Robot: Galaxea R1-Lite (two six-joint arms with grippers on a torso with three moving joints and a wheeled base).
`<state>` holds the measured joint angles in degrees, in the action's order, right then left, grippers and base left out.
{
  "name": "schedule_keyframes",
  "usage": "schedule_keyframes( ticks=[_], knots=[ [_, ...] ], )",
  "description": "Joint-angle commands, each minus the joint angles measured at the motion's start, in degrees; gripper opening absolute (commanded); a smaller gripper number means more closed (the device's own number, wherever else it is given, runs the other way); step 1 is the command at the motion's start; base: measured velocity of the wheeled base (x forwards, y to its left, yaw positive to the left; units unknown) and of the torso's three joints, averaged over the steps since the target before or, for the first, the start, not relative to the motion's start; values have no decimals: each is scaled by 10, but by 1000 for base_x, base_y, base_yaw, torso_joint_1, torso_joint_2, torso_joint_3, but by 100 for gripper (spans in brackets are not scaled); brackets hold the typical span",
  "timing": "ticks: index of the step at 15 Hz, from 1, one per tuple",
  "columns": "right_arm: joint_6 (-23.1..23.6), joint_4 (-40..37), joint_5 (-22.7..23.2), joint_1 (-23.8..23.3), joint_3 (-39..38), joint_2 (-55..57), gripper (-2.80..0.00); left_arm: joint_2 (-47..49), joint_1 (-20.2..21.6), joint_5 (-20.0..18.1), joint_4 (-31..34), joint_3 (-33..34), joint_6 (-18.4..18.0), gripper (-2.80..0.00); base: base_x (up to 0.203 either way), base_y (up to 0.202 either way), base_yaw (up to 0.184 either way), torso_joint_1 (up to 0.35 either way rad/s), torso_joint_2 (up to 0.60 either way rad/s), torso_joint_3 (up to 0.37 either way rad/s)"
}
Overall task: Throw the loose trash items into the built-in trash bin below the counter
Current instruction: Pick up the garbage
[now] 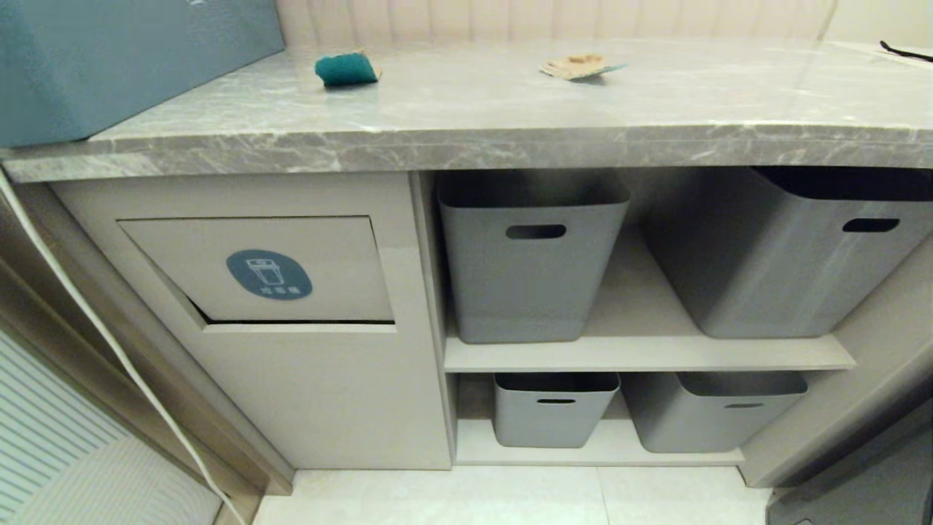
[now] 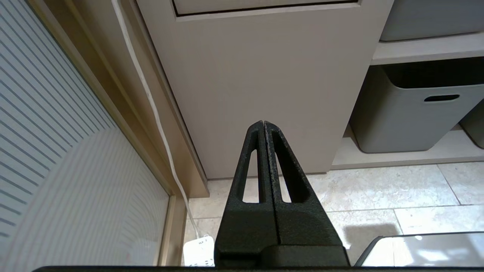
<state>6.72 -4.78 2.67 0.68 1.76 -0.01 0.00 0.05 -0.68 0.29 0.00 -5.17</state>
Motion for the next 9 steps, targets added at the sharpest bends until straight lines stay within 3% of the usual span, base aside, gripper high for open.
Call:
schedule_keyframes(
  ticks=[1,9],
  knots=[
    [0,-1,1,0,0,0,-280,0,0,0,-1,0,-1,-280,0,0,0,38,-228,-263],
    [8,-1,1,0,-1,0,-280,0,0,0,0,-1,1,-280,0,0,0,165,-457,-290]
  ],
)
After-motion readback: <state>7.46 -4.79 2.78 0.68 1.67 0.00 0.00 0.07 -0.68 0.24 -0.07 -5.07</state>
